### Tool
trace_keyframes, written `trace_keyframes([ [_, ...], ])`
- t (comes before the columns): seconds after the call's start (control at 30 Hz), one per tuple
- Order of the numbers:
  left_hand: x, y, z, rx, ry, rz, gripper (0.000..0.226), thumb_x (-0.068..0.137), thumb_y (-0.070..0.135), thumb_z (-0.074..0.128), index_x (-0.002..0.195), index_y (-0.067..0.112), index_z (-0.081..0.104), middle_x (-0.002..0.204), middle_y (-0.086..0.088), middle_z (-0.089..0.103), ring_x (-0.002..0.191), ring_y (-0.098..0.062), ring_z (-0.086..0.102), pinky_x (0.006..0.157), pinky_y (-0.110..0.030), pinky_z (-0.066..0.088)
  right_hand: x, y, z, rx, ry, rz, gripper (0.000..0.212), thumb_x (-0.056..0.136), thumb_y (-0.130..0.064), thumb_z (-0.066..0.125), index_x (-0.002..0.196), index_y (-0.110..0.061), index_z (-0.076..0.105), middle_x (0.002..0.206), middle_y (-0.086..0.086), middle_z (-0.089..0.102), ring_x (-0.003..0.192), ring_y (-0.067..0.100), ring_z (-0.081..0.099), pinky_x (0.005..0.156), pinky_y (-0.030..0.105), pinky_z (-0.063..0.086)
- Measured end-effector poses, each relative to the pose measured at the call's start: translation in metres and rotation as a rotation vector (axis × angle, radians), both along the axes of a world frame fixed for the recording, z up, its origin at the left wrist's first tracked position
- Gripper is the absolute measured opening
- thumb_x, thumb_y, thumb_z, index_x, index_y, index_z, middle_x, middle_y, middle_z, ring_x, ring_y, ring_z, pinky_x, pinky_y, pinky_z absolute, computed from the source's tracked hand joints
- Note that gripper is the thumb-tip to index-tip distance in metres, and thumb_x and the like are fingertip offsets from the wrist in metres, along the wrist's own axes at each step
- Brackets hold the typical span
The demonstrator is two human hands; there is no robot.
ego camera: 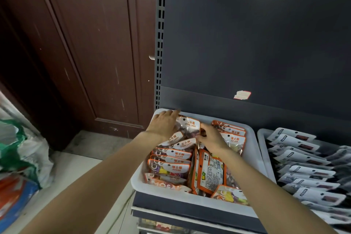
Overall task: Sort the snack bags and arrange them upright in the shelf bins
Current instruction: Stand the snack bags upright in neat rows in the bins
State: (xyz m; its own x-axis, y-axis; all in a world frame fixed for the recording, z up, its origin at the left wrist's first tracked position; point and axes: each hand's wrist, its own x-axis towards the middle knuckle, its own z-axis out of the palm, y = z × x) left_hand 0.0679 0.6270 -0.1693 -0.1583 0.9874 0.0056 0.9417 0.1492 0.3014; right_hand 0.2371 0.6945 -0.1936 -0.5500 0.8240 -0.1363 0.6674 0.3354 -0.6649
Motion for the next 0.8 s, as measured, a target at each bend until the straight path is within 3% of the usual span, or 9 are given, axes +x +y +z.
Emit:
trace_keyframes([
  [0.1,-0.008,0.004,0.005,0.032,-0.024,-0.014,0.035,0.093,0.007,0.053,0.125,0.023,0.057,0.122,-0.004,0.062,0.11,-0.024,0.059,0.1,-0.041,0.044,0.008,0.006,-0.001,-0.035,-0.011,-0.004,0.04,0.096,-0.005,0.045,0.135,-0.015,0.044,0.128,0.002,0.056,0.118,0.018,0.053,0.087,0.025,0.044],
  [0.17,-0.017,0.001,0.007,-0.006,-0.042,-0.061,0.034,0.092,0.001,0.053,0.116,0.023,0.063,0.111,-0.003,0.065,0.099,-0.024,0.063,0.091,-0.038,0.05,0.012,0.012,-0.003,0.005,-0.077,-0.011,0.036,0.097,-0.004,0.044,0.131,-0.013,0.05,0.124,0.005,0.06,0.114,0.019,0.057,0.089,0.026,0.045],
  [0.3,-0.028,-0.007,0.011,-0.035,-0.043,-0.124,0.028,0.093,0.002,0.056,0.112,0.019,0.067,0.109,-0.004,0.065,0.102,-0.024,0.061,0.094,-0.042,0.047,0.009,0.013,-0.01,0.103,-0.156,0.043,0.018,0.094,-0.009,0.053,0.105,-0.012,0.068,0.107,0.006,0.069,0.099,0.019,0.065,0.093,0.036,0.049],
  [0.4,-0.029,-0.006,0.016,-0.026,-0.005,-0.145,0.029,0.093,0.003,0.057,0.113,0.02,0.068,0.11,-0.002,0.066,0.102,-0.021,0.062,0.095,-0.041,0.047,-0.003,0.016,0.004,0.189,-0.071,0.021,0.018,0.093,-0.009,0.055,0.104,-0.012,0.069,0.111,0.004,0.067,0.105,0.018,0.061,0.093,0.032,0.047],
  [0.53,-0.025,-0.009,0.017,-0.031,0.139,-0.143,0.033,0.094,0.005,0.054,0.115,0.028,0.066,0.114,0.003,0.065,0.109,-0.02,0.059,0.105,-0.039,0.037,-0.028,0.018,0.036,0.2,0.02,0.11,0.018,0.091,-0.007,0.057,0.103,-0.007,0.071,0.113,0.007,0.067,0.11,0.019,0.058,0.092,0.028,0.041],
  [0.63,-0.021,-0.02,0.012,0.004,0.143,0.016,0.025,0.095,0.013,0.053,0.115,0.027,0.058,0.118,0.001,0.061,0.112,-0.022,0.057,0.108,-0.04,0.031,-0.035,0.014,0.039,0.094,0.018,0.121,0.019,0.092,-0.008,0.057,0.104,-0.007,0.071,0.115,0.007,0.066,0.109,0.02,0.058,0.089,0.027,0.043],
  [0.7,-0.019,-0.027,0.012,0.039,0.064,0.082,0.031,0.094,0.02,0.056,0.124,0.026,0.049,0.125,0.0,0.052,0.119,-0.023,0.05,0.105,-0.039,0.033,-0.034,0.011,0.036,0.007,0.046,0.076,0.02,0.093,-0.011,0.056,0.108,-0.01,0.07,0.117,0.006,0.065,0.11,0.02,0.058,0.091,0.031,0.047],
  [0.8,-0.008,-0.031,0.013,0.02,0.073,-0.046,0.047,0.098,0.034,0.047,0.143,0.027,0.033,0.144,0.002,0.037,0.134,-0.021,0.033,0.108,-0.036,0.027,-0.026,-0.004,0.03,-0.086,0.23,-0.023,0.027,0.098,-0.013,0.047,0.12,-0.018,0.063,0.127,0.002,0.059,0.121,0.019,0.053,0.096,0.03,0.045],
])
